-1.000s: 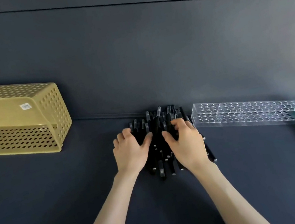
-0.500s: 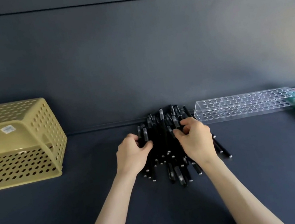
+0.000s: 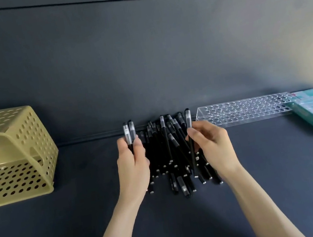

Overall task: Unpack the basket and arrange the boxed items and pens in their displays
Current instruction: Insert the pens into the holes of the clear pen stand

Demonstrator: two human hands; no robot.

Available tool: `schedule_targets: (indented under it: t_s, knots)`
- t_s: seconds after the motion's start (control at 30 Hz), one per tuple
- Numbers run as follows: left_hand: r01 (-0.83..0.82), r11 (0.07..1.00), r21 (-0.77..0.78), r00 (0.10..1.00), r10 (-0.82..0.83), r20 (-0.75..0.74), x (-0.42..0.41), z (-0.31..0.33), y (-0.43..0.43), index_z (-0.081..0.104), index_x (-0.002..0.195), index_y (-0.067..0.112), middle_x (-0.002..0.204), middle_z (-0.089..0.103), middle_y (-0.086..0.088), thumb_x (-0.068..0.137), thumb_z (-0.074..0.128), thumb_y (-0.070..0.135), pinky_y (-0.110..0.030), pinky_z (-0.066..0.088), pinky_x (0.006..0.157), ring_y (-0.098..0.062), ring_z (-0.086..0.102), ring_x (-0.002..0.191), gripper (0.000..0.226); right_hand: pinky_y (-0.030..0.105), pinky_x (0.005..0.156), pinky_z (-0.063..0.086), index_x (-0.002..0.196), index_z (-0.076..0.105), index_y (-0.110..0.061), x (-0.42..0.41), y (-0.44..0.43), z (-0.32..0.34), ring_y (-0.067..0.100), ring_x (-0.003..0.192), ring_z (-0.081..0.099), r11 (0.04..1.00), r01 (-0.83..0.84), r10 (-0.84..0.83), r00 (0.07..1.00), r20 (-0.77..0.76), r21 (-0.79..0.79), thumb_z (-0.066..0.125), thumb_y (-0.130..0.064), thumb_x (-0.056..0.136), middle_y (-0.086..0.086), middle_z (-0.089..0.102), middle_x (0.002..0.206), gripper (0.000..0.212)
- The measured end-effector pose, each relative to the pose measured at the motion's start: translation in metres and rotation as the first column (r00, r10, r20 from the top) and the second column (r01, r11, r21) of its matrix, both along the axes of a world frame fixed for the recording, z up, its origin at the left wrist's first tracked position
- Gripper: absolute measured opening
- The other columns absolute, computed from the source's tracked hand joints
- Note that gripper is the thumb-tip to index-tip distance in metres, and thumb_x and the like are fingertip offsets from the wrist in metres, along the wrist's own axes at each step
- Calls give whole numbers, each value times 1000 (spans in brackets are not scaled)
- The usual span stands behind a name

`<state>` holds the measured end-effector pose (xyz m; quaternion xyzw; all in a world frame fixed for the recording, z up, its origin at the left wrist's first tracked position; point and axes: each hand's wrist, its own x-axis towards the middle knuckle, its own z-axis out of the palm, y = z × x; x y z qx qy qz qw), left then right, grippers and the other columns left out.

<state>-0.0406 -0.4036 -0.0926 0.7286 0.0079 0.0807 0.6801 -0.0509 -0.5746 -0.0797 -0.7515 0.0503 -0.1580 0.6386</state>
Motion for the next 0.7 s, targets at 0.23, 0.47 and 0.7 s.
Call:
schedule_targets:
  t_s: [0.23,0.47,0.7]
  knots:
    - [376,923,-86,923,-381,-54,-34,15,-72,58,64,23,45,41,16,83,71,30,-8,27,39,-1,35,36,24,26,65,53,105,54,-11,-17,-52,22,23,72,66,897,-189,174,982,74,400,52,4,90,9,70,79,21]
    - [296,954,39,955,-295,-24,-41,12,-159,53,59,14,46,46,9,74,78,28,-15,34,42,-7,42,41,32,29,68,55,99,53,-10,-24,-139,27,22,79,68,930,-201,180,979,95,309,58,-7,90,5,69,79,11]
    - [48,991,-123,999,-49,-11,-35,5,-204,42,83,-7,51,30,8,93,56,33,-18,24,39,-8,27,42,43,24,66,55,108,52,-16,1,-186,36,15,75,69,989,-124,107,977,186,78,58,-4,90,3,69,79,23]
